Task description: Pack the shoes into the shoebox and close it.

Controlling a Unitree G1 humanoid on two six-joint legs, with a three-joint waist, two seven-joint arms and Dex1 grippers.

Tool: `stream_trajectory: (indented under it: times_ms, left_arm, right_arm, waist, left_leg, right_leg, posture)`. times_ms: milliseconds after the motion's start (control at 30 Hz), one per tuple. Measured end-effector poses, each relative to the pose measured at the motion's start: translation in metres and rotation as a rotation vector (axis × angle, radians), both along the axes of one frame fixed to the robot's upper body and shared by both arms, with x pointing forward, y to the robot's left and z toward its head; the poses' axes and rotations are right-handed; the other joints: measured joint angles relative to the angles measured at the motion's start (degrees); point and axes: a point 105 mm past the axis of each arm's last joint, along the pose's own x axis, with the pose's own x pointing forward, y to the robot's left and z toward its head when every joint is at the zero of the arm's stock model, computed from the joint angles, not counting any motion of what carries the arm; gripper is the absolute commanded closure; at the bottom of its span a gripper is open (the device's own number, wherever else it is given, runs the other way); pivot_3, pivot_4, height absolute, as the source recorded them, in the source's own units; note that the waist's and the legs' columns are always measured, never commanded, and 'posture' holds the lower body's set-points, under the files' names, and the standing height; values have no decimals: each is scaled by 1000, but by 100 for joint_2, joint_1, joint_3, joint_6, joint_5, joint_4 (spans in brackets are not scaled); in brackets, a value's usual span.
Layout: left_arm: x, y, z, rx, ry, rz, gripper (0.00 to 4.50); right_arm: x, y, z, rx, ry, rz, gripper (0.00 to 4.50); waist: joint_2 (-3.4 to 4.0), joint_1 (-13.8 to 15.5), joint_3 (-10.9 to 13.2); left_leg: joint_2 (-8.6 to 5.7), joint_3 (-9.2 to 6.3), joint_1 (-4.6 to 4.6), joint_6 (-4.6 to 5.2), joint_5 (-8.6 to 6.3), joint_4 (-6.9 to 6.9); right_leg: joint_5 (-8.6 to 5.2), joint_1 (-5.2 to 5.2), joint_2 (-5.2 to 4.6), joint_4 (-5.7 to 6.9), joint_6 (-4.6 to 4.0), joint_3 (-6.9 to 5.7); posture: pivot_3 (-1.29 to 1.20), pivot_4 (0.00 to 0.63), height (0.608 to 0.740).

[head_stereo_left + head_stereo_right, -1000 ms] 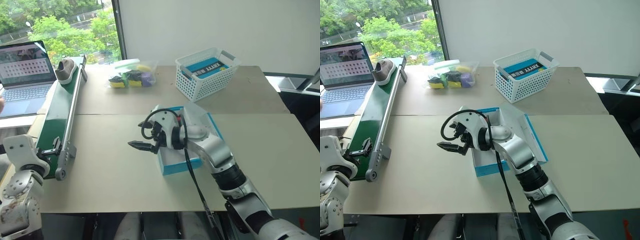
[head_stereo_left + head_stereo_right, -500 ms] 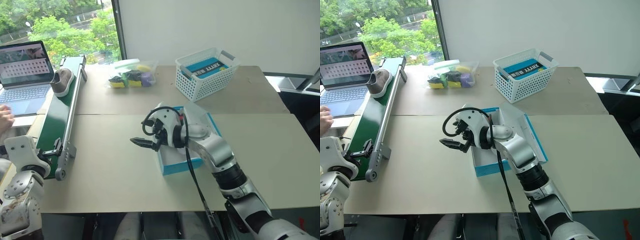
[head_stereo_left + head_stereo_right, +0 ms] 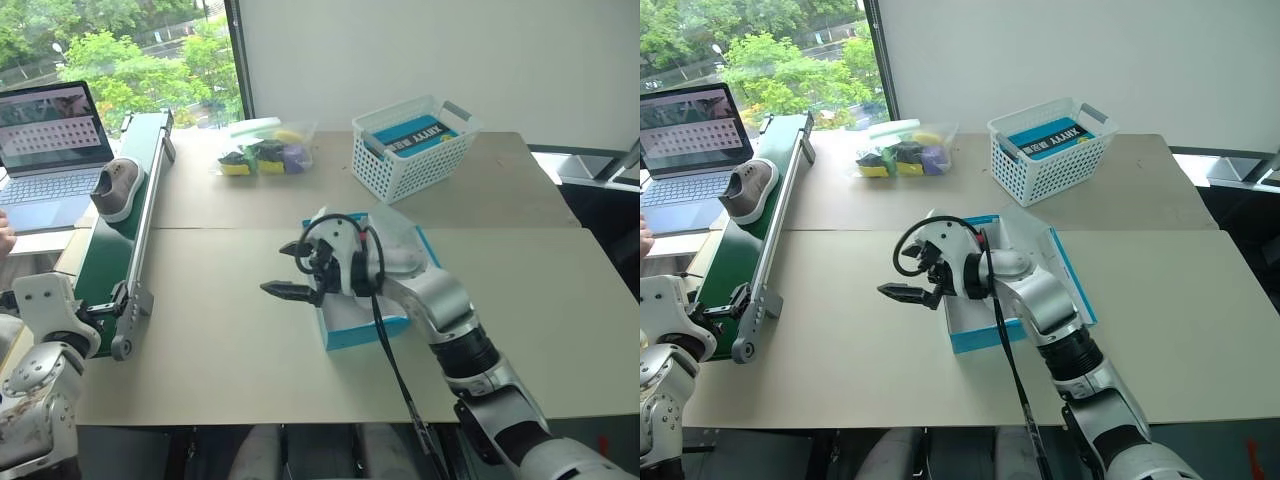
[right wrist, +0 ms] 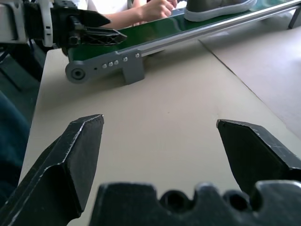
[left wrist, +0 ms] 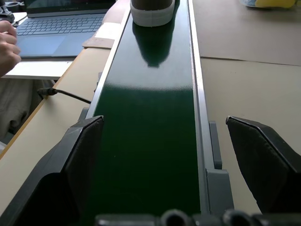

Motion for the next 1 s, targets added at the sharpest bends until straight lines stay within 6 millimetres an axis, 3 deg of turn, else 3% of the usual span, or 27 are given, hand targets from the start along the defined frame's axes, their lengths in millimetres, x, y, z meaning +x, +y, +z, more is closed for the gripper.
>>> stream_trajectory:
  times_ms: [333, 633, 1000]
  left_arm:
    - [-5, 10, -4, -11, 25, 6, 43]
    - [-14, 22, -13, 5, 82, 21, 43]
    - [-10, 28, -15, 28, 71, 26, 43]
  right_arm:
    - [-17, 2, -9, -57, -40, 148, 0]
    - [-17, 5, -10, -53, -41, 139, 0]
    - [-18, 5, -12, -46, -33, 125, 0]
  waist:
    - [0, -8, 0]
    - [-1, 0, 0]
    - [0, 28, -1]
  left_leg:
    - [1, -5, 0, 0, 0, 0]
    - [2, -19, 1, 0, 0, 0]
    - [2, -24, 12, -1, 0, 0]
  right_leg:
    - [0, -1, -2, 0, 0, 1]
    - [0, -2, -4, 0, 0, 1]
    - [1, 4, -5, 2, -2, 1]
  posture:
    - [0, 150, 725]
    - [0, 150, 725]
    - [0, 150, 725]
